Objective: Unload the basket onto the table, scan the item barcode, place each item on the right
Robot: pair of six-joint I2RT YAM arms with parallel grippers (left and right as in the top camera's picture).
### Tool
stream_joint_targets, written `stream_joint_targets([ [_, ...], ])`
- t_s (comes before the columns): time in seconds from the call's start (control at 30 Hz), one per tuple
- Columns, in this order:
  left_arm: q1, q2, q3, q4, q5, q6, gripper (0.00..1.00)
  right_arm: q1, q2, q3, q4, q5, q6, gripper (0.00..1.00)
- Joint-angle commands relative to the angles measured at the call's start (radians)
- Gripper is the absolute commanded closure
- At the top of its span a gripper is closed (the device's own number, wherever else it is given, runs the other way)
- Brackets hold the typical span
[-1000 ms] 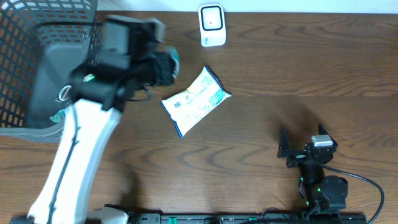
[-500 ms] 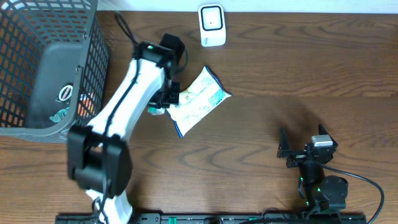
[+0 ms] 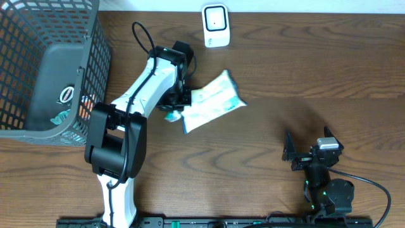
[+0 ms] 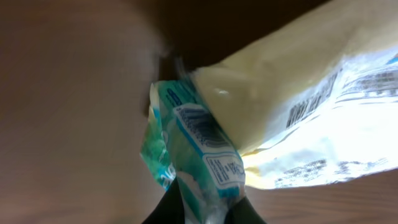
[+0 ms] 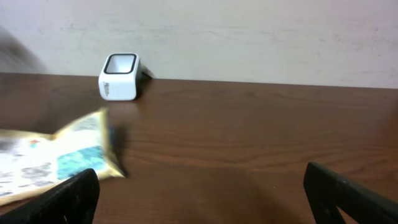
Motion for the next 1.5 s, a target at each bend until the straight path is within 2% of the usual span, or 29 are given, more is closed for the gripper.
stream_joint_targets([
  [0.0,-0.004,-0.002,0.0,0.048,0.204,-0.008,0.93,-0.003,-0.005,-0.002,-0.003,0.004,-0.007,0.01],
  [0.33,0.012,-0.025,0.025,0.148,0.185,-0.03,0.93,-0.003,-0.005,-0.002,-0.003,0.004,-0.007,0.01],
  [0.57,0.029,-0.032,0.104,0.202,-0.06,0.056,0.92,-0.003,-0.005,-0.002,-0.003,0.004,-0.007,0.01],
  [0.7,0.027,-0.032,0.104,0.221,-0.216,0.056,0.92,-0.003,-0.005,-0.002,-0.003,0.004,-0.007,0.01],
  [0.73,0.027,-0.032,0.104,0.222,-0.219,0.056,0.89,-0.003,-0.005,-0.002,-0.003,0.004,-0.007,0.01],
  [0.83,0.023,-0.032,0.103,0.217,-0.21,0.048,0.71,-0.003,-0.005,-0.002,-0.003,0.004,-0.007,0.01],
  [0.9,0.016,-0.032,0.103,0.218,-0.21,0.049,0.67,-0.003,-0.005,-0.002,-0.003,0.004,-0.007,0.01],
  [1.23,-0.014,-0.08,0.142,0.219,-0.211,0.049,0.67,-0.003,-0.005,-0.002,-0.003,0.004,-0.007,0.01],
  [1.43,0.038,-0.254,0.153,0.288,-0.222,0.07,0.66,-0.003,-0.005,-0.002,-0.003,0.004,-0.007,0.01],
  [1.47,0.056,-0.29,0.153,0.306,-0.222,0.085,0.6,-0.003,-0.005,-0.002,-0.003,0.004,-0.007,0.01],
])
